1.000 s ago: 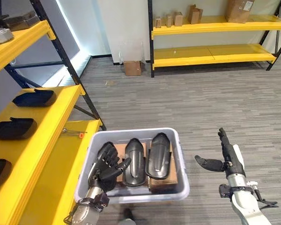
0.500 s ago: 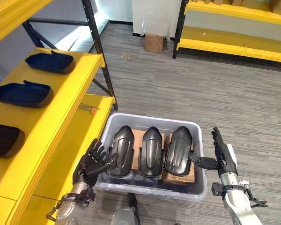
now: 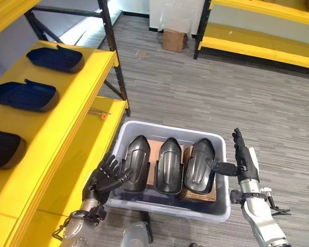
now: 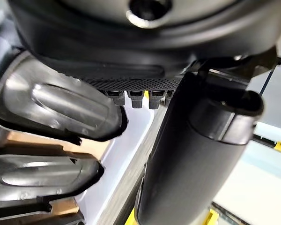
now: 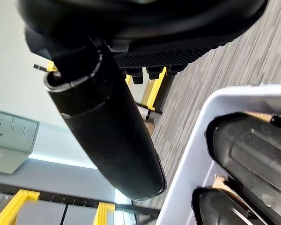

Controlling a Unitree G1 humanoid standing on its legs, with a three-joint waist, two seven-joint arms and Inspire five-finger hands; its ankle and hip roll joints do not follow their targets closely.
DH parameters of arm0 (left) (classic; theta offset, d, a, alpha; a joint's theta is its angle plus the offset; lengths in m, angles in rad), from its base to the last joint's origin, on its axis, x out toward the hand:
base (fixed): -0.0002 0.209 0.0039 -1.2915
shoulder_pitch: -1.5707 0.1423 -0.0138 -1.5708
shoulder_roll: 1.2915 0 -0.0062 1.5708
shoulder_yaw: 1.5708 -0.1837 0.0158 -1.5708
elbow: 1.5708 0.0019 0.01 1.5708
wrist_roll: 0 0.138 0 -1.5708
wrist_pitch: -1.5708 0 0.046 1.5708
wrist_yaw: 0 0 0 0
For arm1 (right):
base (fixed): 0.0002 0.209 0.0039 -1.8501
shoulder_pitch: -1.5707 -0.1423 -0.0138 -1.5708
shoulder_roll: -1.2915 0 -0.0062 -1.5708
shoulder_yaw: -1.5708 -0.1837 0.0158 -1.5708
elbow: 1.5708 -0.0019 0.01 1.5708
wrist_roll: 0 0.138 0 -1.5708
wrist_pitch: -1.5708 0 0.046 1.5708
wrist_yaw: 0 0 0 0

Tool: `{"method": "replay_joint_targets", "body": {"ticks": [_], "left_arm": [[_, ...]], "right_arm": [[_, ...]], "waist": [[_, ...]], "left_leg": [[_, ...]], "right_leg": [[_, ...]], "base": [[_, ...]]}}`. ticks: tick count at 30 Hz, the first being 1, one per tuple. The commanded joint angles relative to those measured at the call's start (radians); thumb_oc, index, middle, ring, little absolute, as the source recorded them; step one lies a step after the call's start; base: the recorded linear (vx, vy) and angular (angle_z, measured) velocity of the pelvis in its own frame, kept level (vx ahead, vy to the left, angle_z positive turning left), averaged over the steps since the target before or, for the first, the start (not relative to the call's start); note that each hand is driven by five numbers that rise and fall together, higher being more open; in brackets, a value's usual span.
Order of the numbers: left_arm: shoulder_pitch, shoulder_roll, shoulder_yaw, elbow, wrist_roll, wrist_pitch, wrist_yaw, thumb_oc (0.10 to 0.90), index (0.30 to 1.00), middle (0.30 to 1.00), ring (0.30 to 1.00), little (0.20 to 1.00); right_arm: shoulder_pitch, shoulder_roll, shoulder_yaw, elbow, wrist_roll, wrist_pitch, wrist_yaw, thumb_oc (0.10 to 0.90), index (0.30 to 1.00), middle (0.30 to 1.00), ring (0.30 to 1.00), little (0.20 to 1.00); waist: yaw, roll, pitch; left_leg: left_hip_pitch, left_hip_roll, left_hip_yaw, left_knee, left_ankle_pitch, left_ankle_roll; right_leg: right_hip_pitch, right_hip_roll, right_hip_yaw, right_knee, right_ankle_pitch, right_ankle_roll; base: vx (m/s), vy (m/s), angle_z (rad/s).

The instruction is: Move parts from the plastic box to the shelf.

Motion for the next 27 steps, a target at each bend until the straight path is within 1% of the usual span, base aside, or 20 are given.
{"method": "replay_joint_targets", "body": {"ticks": [1, 2, 5, 7, 10, 13, 20, 24, 26, 27], "left_arm": [[-0.063, 0.029, -0.01, -0.106, 0.014, -0.067, 0.018, 0.9, 1.0, 1.0, 1.0, 1.0], [-0.088, 0.029, -0.024, -0.095, 0.014, -0.064, 0.03, 0.9, 1.0, 1.0, 1.0, 1.0], [-0.091, 0.019, -0.036, -0.099, 0.019, -0.058, 0.024, 0.9, 1.0, 1.0, 1.0, 1.0], [-0.075, 0.006, -0.047, -0.115, 0.027, -0.045, 0.003, 0.9, 1.0, 1.0, 1.0, 1.0], [-0.059, -0.002, -0.05, -0.125, 0.021, -0.041, 0.002, 0.9, 1.0, 1.0, 1.0, 1.0], [-0.049, -0.007, -0.045, -0.124, 0.022, -0.037, 0.005, 0.9, 1.0, 1.0, 1.0, 1.0], [-0.024, -0.008, -0.028, -0.129, 0.035, -0.038, 0.023, 0.9, 1.0, 1.0, 1.0, 1.0], [-0.018, -0.004, -0.021, -0.123, 0.033, -0.041, 0.044, 0.9, 1.0, 1.0, 1.0, 1.0], [-0.009, -0.003, -0.015, -0.123, 0.02, -0.035, 0.05, 0.9, 1.0, 1.0, 1.0, 1.0], [-0.003, -0.004, -0.013, -0.123, 0.023, -0.044, 0.042, 0.9, 1.0, 1.0, 1.0, 1.0]], "right_arm": [[-0.081, -0.041, -0.043, -0.057, -0.009, -0.085, -0.027, 0.9, 1.0, 1.0, 1.0, 1.0], [-0.08, -0.046, -0.05, -0.057, -0.003, -0.09, -0.028, 0.9, 1.0, 1.0, 1.0, 1.0], [-0.063, -0.047, -0.065, -0.054, -0.006, -0.09, -0.034, 0.9, 1.0, 1.0, 1.0, 1.0], [-0.039, -0.051, -0.094, -0.052, 0.002, -0.079, -0.029, 0.9, 1.0, 1.0, 1.0, 1.0], [-0.027, -0.048, -0.102, -0.049, -0.01, -0.072, -0.028, 0.9, 1.0, 1.0, 1.0, 1.0], [-0.023, -0.043, -0.096, -0.046, -0.007, -0.061, -0.027, 0.9, 1.0, 1.0, 1.0, 1.0], [0.009, -0.041, -0.094, -0.046, 0.001, -0.035, 0.005, 0.9, 1.0, 1.0, 1.0, 1.0], [0.009, -0.041, -0.091, -0.041, 0.008, -0.044, 0.019, 0.9, 1.0, 1.0, 1.0, 1.0], [0.005, -0.041, -0.083, -0.041, 0.006, -0.049, 0.033, 0.9, 1.0, 1.0, 1.0, 1.0], [0.003, -0.039, -0.079, -0.042, 0.014, -0.054, 0.044, 0.9, 1.0, 1.0, 1.0, 1.0]], "waist": [[-0.026, 0.026, -0.051], [-0.043, 0.032, -0.05], [-0.052, 0.032, -0.06], [-0.057, 0.033, -0.078], [-0.061, 0.038, -0.091], [-0.065, 0.042, -0.103], [-0.075, 0.048, -0.116], [-0.076, 0.05, -0.115], [-0.074, 0.054, -0.109], [-0.074, 0.055, -0.105]], "left_leg": [[0.047, 0.046, -0.053, 0.013, -0.086, -0.064], [0.05, 0.058, -0.05, 0.0, -0.061, -0.064], [0.056, 0.05, -0.064, -0.016, -0.05, -0.076], [0.061, 0.053, -0.074, -0.025, -0.04, -0.091], [0.068, 0.061, -0.076, -0.032, -0.034, -0.104], [0.084, 0.067, -0.076, -0.039, -0.035, -0.11], [0.114, 0.076, -0.075, -0.049, -0.037, -0.118], [0.114, 0.077, -0.08, -0.045, -0.038, -0.122], [0.1, 0.081, -0.091, -0.025, -0.038, -0.126], [0.09, 0.081, -0.087, -0.001, -0.046, -0.124]], "right_leg": [[-0.035, 0.072, 0.004, -0.001, 0.051, -0.013], [-0.04, 0.089, 0.022, -0.028, 0.06, -0.033], [-0.021, 0.092, 0.035, -0.068, 0.071, -0.033], [0.021, 0.09, 0.036, -0.124, 0.077, -0.04], [0.052, 0.093, 0.03, -0.157, 0.073, -0.049], [0.074, 0.096, 0.022, -0.174, 0.068, -0.056], [0.086, 0.109, 0.01, -0.177, 0.06, -0.066], [0.085, 0.121, 0.008, -0.166, 0.049, -0.073], [0.08, 0.135, 0.011, -0.146, 0.029, -0.086], [0.078, 0.136, 0.006, -0.135, 0.02, -0.091]], "base": [[-0.1, -0.237, 0.04], [-0.08, -0.168, 0.25], [0.0, -0.154, 0.33], [0.05, -0.111, 0.18], [0.03, -0.062, -0.02], [0.04, -0.05, -0.04], [0.04, -0.06, -0.01], [0.03, -0.101, 0.01], [0.03, -0.158, 0.04], [0.04, -0.1, 0.05]]}}
